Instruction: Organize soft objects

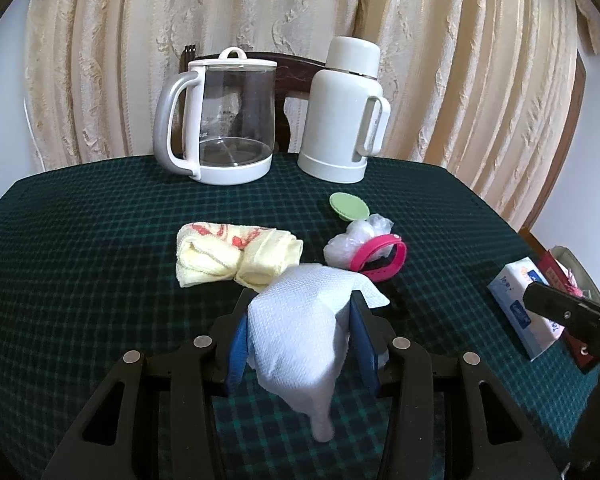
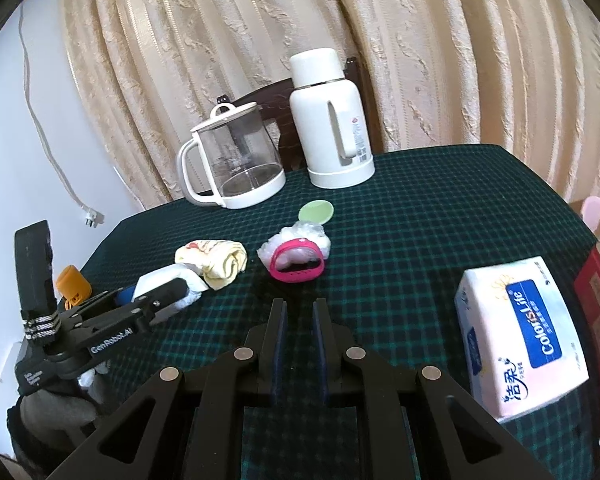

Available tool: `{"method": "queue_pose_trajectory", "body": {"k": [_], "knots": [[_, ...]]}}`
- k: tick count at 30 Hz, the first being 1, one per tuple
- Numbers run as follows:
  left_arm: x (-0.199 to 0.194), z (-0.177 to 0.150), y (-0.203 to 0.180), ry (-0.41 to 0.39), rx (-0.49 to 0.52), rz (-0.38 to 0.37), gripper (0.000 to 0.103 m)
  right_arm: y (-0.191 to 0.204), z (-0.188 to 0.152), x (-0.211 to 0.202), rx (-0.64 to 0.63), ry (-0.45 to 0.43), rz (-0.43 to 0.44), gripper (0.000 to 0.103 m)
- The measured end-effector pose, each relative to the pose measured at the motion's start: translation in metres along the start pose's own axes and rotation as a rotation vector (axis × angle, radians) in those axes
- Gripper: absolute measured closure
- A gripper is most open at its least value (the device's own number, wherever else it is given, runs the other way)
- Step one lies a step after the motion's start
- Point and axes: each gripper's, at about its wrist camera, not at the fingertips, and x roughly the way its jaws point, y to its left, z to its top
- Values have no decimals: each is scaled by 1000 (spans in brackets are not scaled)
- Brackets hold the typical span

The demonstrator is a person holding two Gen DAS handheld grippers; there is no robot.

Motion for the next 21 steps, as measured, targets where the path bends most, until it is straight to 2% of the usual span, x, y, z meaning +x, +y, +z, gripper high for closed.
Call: {"method": "queue_pose_trajectory", "body": {"k": [3, 5, 6, 12, 16, 21], "knots": [[-3, 2, 0, -12, -6, 1, 57, -3, 1, 5, 11, 4, -3, 87], [-5, 2, 2, -17, -13, 2, 57, -6, 4, 13, 25, 17, 1, 61], [-5, 2, 3, -18, -16, 2, 57, -7, 5, 19, 32, 20, -6, 59], [-6, 2, 12, -22, -44, 6, 57, 2, 5, 34, 13, 51, 7, 59], [-7, 2, 14, -21, -48, -2, 57, 6, 2, 30, 3, 48, 12, 59], [-5, 0, 10, -9, -36, -7, 56, -9, -8, 15, 43, 38, 8, 59]]}}
